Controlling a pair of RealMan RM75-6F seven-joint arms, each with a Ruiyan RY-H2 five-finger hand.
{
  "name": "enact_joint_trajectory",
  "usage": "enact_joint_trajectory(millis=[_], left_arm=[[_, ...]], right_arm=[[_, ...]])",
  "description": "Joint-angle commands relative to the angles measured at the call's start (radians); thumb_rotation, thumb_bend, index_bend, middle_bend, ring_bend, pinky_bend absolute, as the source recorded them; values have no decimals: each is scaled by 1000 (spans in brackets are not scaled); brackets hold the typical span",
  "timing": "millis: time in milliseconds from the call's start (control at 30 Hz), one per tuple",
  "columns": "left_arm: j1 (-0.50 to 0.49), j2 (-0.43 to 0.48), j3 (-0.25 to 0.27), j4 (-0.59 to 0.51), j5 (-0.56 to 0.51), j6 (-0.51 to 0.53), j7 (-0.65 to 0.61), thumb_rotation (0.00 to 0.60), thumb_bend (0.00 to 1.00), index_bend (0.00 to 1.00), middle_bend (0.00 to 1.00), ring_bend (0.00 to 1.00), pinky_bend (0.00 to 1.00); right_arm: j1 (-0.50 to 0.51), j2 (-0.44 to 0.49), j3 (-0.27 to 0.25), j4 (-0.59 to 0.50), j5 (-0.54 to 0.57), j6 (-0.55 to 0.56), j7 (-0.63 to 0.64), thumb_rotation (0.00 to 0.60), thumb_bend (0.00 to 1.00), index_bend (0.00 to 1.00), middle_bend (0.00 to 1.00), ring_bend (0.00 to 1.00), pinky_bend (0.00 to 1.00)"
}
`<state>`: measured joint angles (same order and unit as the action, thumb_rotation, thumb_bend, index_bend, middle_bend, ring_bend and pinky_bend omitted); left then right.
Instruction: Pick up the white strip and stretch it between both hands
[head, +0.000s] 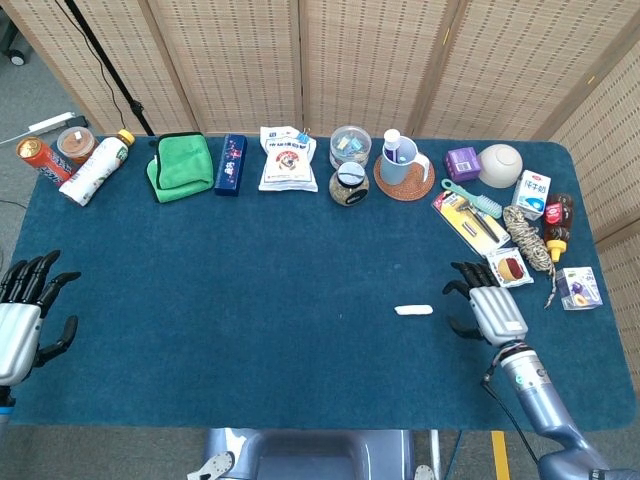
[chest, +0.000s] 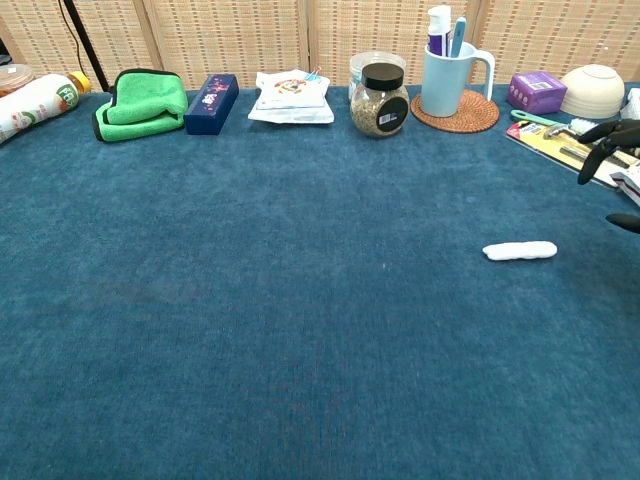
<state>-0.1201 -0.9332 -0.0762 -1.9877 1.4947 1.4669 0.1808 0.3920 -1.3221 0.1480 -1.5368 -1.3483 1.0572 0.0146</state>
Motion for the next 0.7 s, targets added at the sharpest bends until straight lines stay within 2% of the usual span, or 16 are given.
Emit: enact_joint_trajectory(millis=[33,367,700], left_arm=[[-5,-3,-1,4,-6,-8,-1,600,431,222,45,41,23],[-8,-3,1,14,-19,-13,-5,600,432,222,45,41,23],[-9,-10,3,22,-28,-16,-14,600,432,222,45,41,23]], right_arm=[[41,-63,7,71,37,-54,-12,600,370,355,90,0,0],[79,-134,4,154,86,-104,-46,600,370,377,90,0,0],[83,-176,-4,186,124,-105,-79,600,370,425,111,0,0]])
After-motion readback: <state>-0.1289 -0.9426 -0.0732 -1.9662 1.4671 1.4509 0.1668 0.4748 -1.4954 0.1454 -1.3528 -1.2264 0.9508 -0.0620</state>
